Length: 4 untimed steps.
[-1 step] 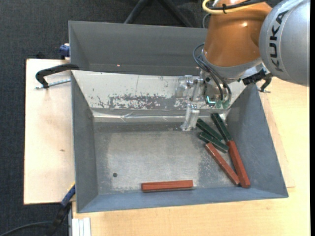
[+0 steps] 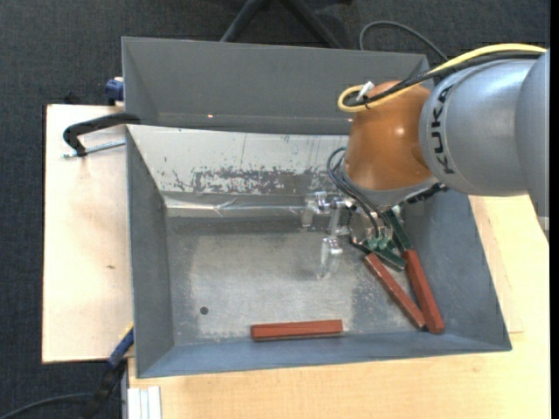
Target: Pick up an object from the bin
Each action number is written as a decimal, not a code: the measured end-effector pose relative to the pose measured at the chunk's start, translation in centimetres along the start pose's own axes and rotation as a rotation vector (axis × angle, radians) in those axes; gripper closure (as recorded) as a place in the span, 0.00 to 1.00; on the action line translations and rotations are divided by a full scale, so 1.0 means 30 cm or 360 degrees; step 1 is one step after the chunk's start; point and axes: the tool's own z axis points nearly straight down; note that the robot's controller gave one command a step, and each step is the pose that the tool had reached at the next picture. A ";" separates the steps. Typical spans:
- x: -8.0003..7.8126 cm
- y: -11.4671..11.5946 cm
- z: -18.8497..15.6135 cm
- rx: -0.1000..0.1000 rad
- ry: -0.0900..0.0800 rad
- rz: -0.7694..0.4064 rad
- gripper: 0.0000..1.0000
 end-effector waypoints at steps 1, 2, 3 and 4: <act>0.026 0.106 0.080 -0.0003 -0.0008 0.0091 0.00; 0.005 -0.057 -0.006 0.0004 -0.0023 -0.0024 0.00; 0.136 -0.254 0.076 0.0002 -0.0007 0.0168 0.00; 0.203 -0.359 0.068 0.0000 -0.0011 0.0417 0.00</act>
Offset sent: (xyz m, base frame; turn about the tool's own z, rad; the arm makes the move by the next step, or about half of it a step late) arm -0.0106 0.0282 -0.0234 0.0599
